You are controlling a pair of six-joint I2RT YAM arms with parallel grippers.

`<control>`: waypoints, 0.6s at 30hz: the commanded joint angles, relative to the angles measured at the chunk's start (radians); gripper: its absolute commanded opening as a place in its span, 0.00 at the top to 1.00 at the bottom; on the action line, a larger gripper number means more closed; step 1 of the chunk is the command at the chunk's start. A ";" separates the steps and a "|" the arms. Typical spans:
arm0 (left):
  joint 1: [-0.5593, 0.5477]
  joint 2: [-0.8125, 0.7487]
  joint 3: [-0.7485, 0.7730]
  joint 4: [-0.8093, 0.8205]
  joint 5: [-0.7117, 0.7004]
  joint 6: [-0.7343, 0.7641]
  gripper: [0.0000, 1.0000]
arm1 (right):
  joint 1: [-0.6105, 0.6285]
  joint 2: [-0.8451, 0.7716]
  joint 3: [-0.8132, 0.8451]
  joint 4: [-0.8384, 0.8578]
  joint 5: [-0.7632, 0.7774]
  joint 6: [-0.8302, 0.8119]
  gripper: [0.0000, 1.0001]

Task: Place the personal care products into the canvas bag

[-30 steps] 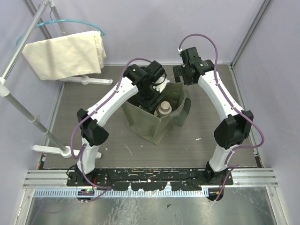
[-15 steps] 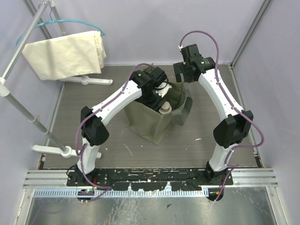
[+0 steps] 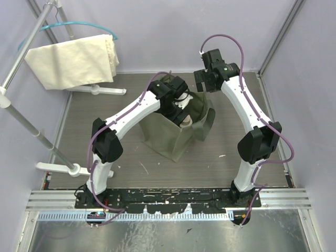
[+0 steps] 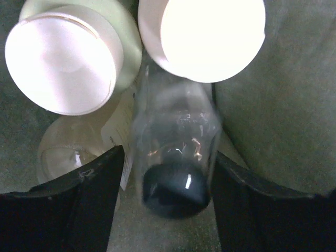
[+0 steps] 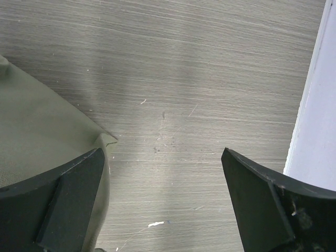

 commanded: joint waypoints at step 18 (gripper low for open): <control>0.007 -0.344 -0.041 0.325 -0.135 -0.054 0.02 | 0.000 -0.027 0.105 0.080 -0.019 -0.013 0.00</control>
